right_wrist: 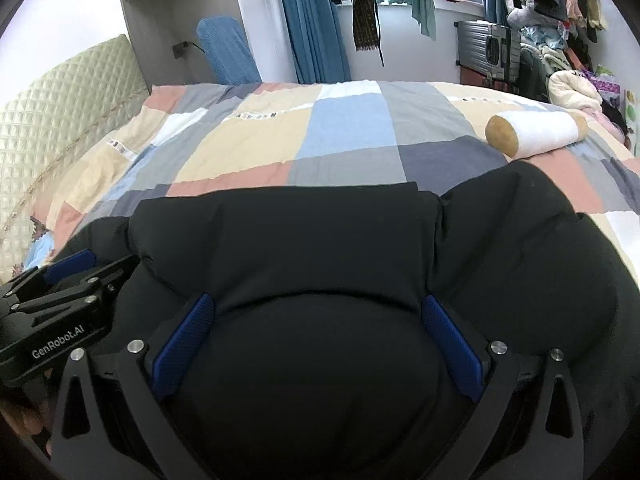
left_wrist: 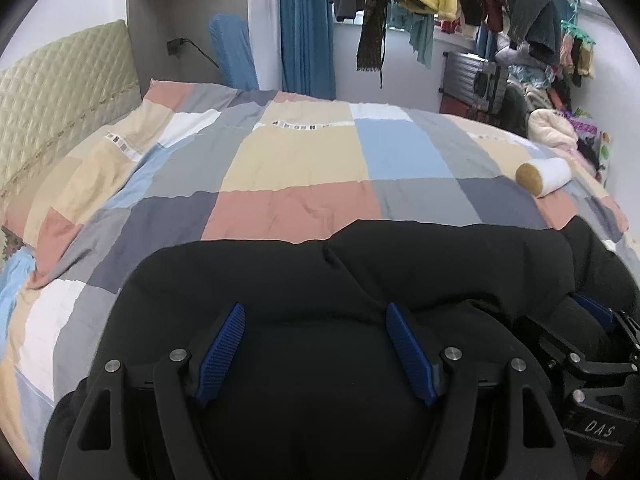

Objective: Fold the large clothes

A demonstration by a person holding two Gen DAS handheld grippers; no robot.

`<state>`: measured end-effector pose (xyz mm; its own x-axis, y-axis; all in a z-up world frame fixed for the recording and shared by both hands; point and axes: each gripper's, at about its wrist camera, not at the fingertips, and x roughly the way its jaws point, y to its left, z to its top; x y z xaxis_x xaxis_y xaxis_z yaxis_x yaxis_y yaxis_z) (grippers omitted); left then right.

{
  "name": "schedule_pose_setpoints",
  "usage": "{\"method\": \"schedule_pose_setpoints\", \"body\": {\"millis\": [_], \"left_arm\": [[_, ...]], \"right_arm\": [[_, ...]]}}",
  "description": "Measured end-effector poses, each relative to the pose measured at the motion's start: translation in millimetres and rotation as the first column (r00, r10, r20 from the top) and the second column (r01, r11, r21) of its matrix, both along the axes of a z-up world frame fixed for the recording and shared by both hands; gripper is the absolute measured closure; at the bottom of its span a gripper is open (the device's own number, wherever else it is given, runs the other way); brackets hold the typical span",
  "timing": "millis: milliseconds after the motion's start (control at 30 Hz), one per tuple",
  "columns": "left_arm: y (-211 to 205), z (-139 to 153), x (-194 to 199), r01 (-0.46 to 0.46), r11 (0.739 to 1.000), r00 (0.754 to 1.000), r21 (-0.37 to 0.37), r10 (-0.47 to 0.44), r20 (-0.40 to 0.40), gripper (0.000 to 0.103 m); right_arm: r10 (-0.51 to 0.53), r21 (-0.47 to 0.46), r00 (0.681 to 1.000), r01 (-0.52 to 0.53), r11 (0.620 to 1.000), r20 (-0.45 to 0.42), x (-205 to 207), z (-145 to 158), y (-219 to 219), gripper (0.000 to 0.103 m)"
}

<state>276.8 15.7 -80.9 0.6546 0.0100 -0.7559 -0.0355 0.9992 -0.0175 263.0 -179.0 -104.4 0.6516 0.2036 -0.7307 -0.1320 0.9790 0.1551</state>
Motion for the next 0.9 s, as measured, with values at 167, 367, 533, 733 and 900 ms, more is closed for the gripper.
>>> {"method": "schedule_pose_setpoints", "body": {"millis": [167, 367, 533, 733, 900], "left_arm": [[11.9, 11.6, -17.3, -0.057, 0.994, 0.997, 0.094, 0.052, 0.064, 0.030], [49.3, -2.0, -15.8, -0.107, 0.994, 0.994, 0.027, 0.107, -0.014, 0.028], [57.4, -5.5, -22.6, -0.102, 0.992, 0.995, 0.069, 0.103, -0.003, 0.028], [77.3, -14.4, -26.9, -0.125, 0.991, 0.992, 0.052, 0.126, -0.011, 0.021], [90.0, -17.2, -29.5, -0.131, 0.991, 0.991, 0.003, 0.131, -0.031, 0.019]], "right_arm": [[0.018, 0.018, 1.000, -0.018, 1.000, 0.010, -8.3, 10.3, -6.4, 0.000], [-0.023, 0.010, 1.000, 0.023, 1.000, 0.008, -6.0, 11.7, -27.0, 0.002], [-0.049, -0.018, 0.999, 0.049, 0.999, 0.006, -9.9, 10.1, -50.1, 0.001], [-0.055, -0.066, 0.998, 0.055, 0.996, 0.012, -22.8, 6.2, -74.9, 0.001], [-0.086, -0.061, 0.996, 0.087, 0.994, 0.008, -30.4, 2.5, -98.4, 0.001]]}}
